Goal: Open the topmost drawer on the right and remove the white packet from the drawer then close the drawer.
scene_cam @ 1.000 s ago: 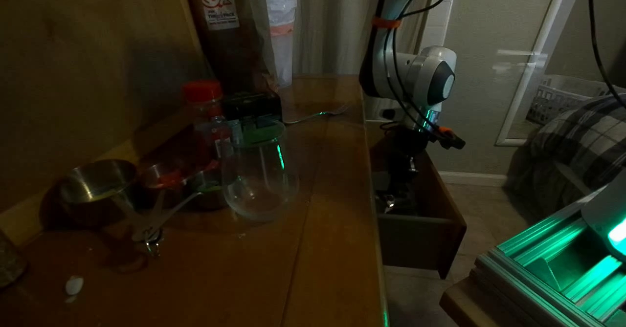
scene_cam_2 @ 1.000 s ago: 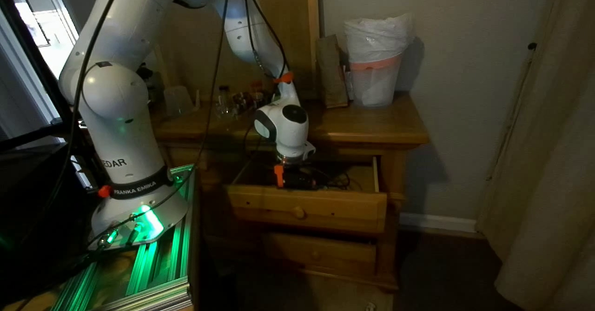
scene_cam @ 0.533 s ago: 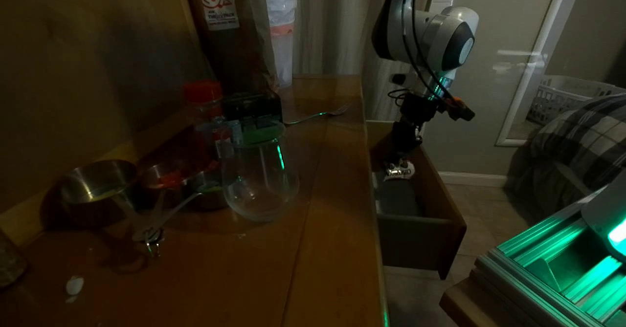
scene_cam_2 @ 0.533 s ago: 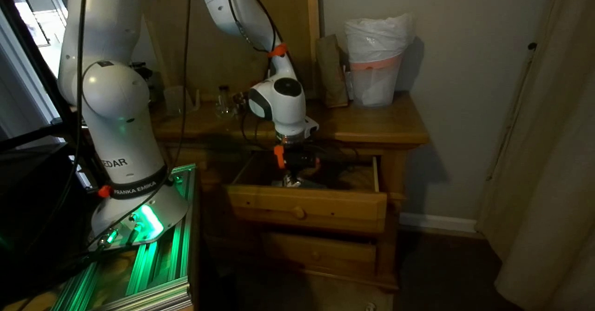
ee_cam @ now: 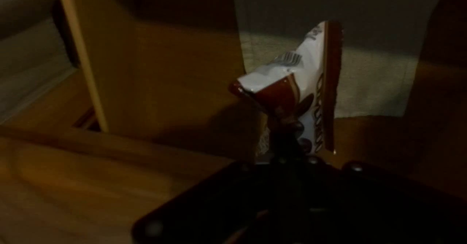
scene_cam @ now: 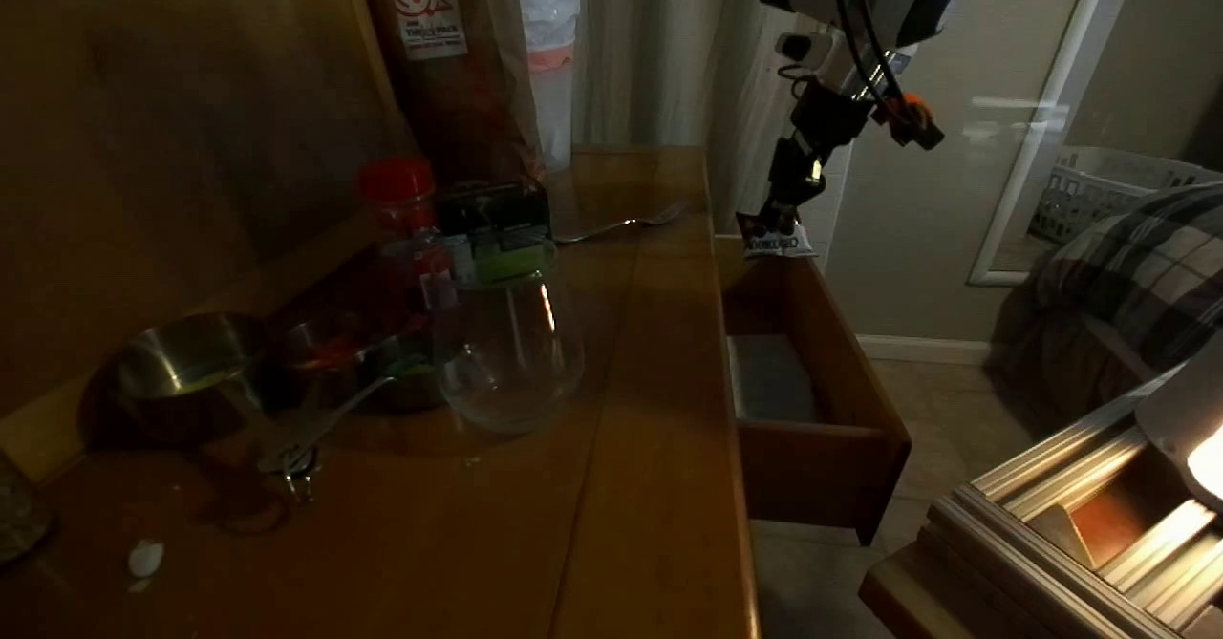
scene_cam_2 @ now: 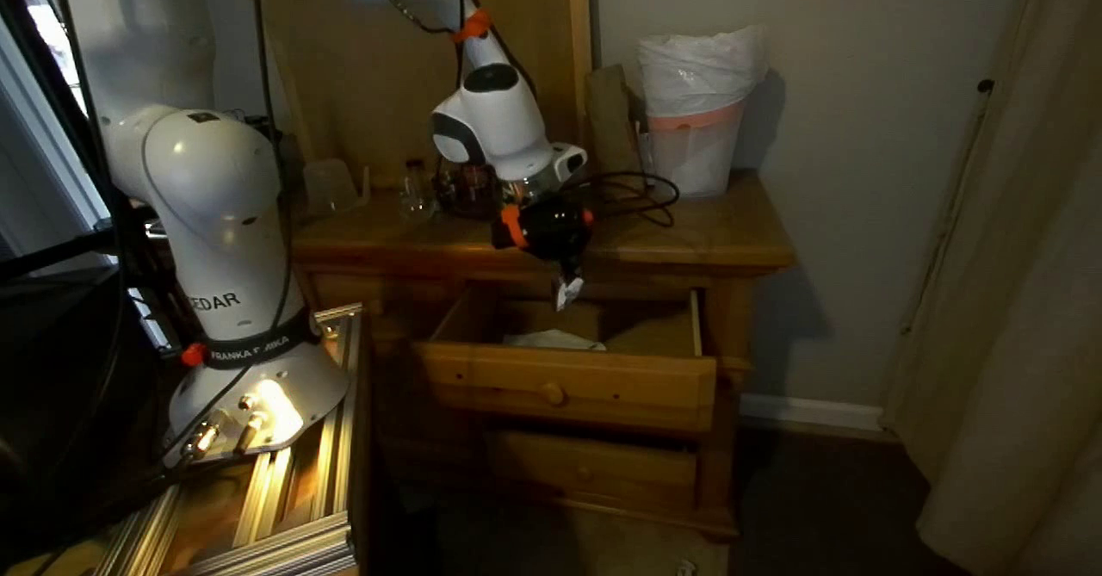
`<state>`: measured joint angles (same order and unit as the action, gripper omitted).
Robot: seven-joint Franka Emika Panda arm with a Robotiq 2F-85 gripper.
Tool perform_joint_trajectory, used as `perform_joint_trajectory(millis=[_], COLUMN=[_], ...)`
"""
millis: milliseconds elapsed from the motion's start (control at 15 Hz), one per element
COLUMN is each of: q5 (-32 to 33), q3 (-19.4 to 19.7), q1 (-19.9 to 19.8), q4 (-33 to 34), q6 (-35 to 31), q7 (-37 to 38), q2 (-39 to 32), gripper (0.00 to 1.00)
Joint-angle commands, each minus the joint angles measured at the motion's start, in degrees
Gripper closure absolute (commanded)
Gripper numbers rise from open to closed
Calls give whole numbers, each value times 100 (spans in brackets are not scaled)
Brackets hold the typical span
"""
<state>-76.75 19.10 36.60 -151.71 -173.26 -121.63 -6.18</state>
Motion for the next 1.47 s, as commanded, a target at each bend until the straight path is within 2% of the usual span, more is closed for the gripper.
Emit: perform_joint_trajectory(millis=[0,267,667,1000,1400], q5=[454,480,354,-21,-917], q3=[6,-83,-37,194,580], q1=[152,153,51,91,24], q4=[-234,-131,104,523,928], q6=[-502,-756,-221,841,2001], q7=[534,633,475,225,-432], q2=[686,1042,1461,1410,823], gripper=[100,100,100,100,100])
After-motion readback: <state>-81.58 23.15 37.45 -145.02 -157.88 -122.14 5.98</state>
